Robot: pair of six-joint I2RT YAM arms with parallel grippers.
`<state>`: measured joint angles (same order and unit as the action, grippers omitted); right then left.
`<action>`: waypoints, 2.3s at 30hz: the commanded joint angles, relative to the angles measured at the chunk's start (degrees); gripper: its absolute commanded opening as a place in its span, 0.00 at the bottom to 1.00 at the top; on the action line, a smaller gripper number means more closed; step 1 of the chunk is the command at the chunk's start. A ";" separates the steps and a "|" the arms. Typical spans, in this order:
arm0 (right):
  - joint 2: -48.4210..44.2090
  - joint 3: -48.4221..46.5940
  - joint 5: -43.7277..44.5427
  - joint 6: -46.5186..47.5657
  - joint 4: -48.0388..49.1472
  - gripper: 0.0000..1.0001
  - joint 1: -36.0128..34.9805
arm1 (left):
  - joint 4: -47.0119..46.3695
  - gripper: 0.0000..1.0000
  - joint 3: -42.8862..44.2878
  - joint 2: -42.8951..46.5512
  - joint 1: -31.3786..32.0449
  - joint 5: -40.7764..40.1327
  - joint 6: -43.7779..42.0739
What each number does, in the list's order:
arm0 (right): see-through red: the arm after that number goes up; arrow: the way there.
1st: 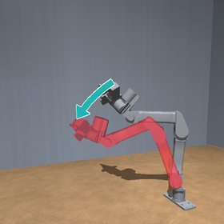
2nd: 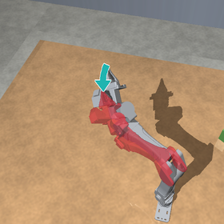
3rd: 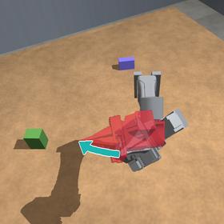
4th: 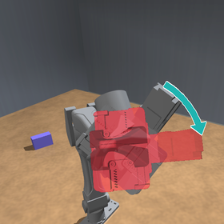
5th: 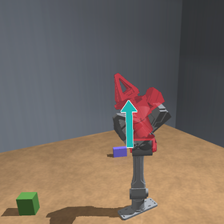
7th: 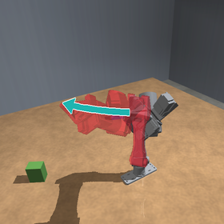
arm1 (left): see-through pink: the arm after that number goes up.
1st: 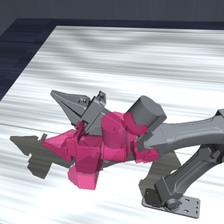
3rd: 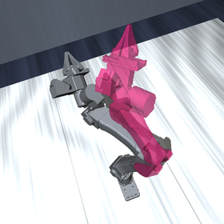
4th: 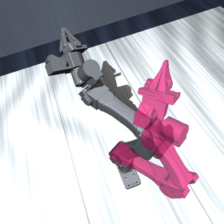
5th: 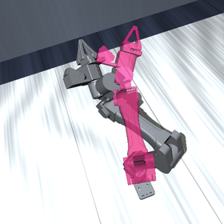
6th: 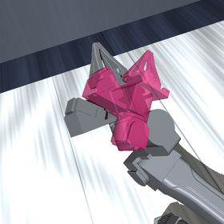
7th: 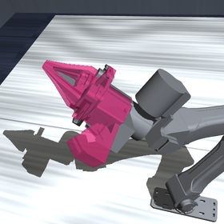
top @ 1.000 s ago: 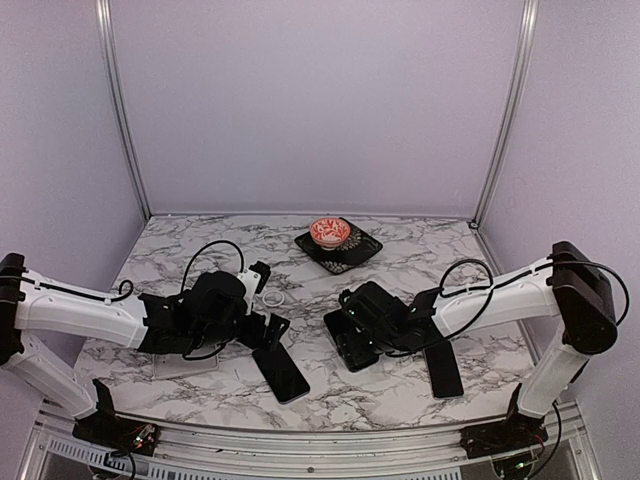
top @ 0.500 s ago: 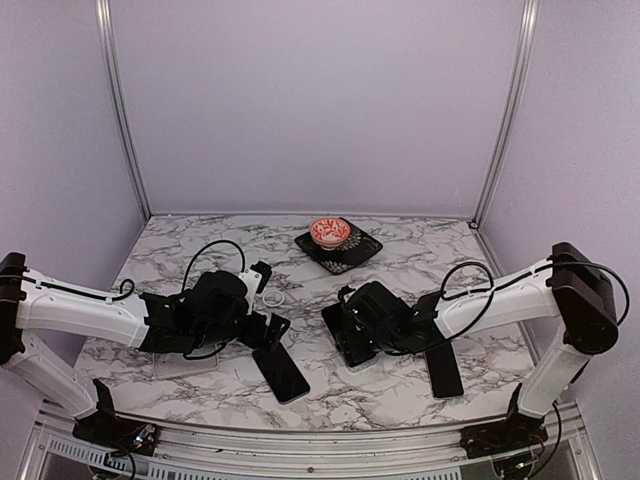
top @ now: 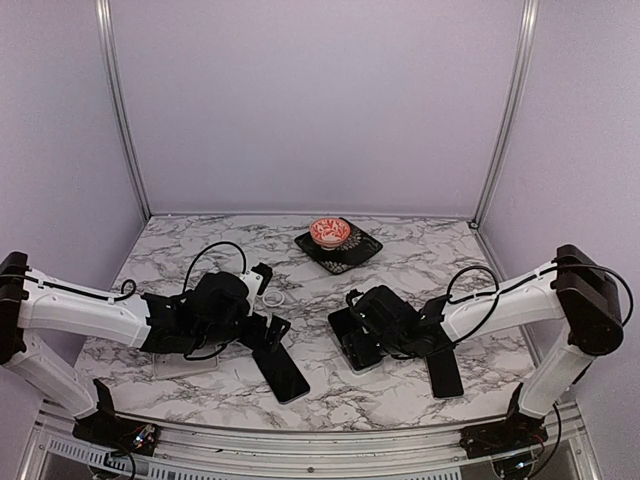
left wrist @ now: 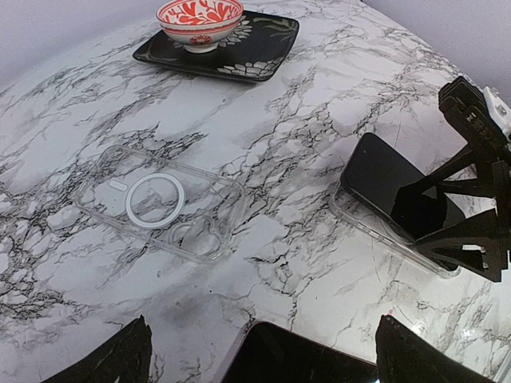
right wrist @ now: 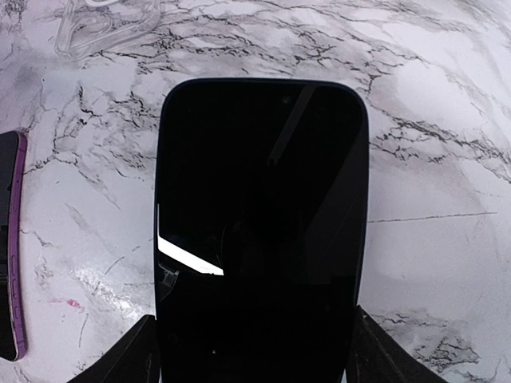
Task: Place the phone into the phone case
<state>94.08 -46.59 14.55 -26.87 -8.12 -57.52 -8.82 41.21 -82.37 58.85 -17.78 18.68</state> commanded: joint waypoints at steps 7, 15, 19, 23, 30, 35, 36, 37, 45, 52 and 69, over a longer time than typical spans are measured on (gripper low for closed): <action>-1.02 -0.30 -1.75 -3.76 -2.02 0.47 -0.05 | 0.43 0.99 0.68 -0.39 -0.31 0.41 0.04; 0.07 -3.09 -2.54 -3.86 -7.20 0.99 -0.05 | 1.17 0.99 1.10 -0.11 -0.31 0.18 -0.57; -0.27 -5.17 -2.98 -3.02 -11.44 0.99 -0.05 | 1.17 0.99 1.53 -0.33 -0.31 0.28 -0.93; -0.85 -6.69 -6.59 -1.09 -14.72 0.99 0.12 | 1.39 0.99 2.22 -0.61 -0.31 0.51 -1.39; 4.90 -12.91 -5.99 -0.48 -23.65 0.99 1.28 | 1.95 0.99 3.06 -1.02 -0.31 1.15 -1.72; 7.83 -14.09 -8.53 0.10 -23.62 0.99 1.03 | 2.22 0.99 3.15 -0.96 -0.31 1.41 -1.64; 8.32 -14.40 -8.52 0.08 -23.77 0.99 0.86 | 2.27 0.99 3.17 -1.08 -0.31 1.51 -1.68; 8.76 -14.78 -8.21 0.10 -24.15 0.99 0.71 | 2.35 0.99 3.17 -1.09 -0.31 1.52 -1.67; 12.47 -17.92 -4.36 -0.22 -28.12 0.87 -1.81 | 2.88 0.99 4.13 -1.48 -0.31 1.44 -2.24; 11.97 -17.98 -4.91 -0.73 -27.34 0.63 -2.50 | 2.71 0.99 3.63 -1.45 -0.31 1.79 -1.54; 1.23 -10.45 -4.26 -2.35 -14.51 0.42 -1.93 | -3.82 0.99 6.59 -4.45 -0.59 8.90 1.90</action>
<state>99.94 -59.31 9.52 -28.23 -30.33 -59.57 -8.71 44.42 -85.32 58.83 -13.02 18.52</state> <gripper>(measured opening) 0.755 0.989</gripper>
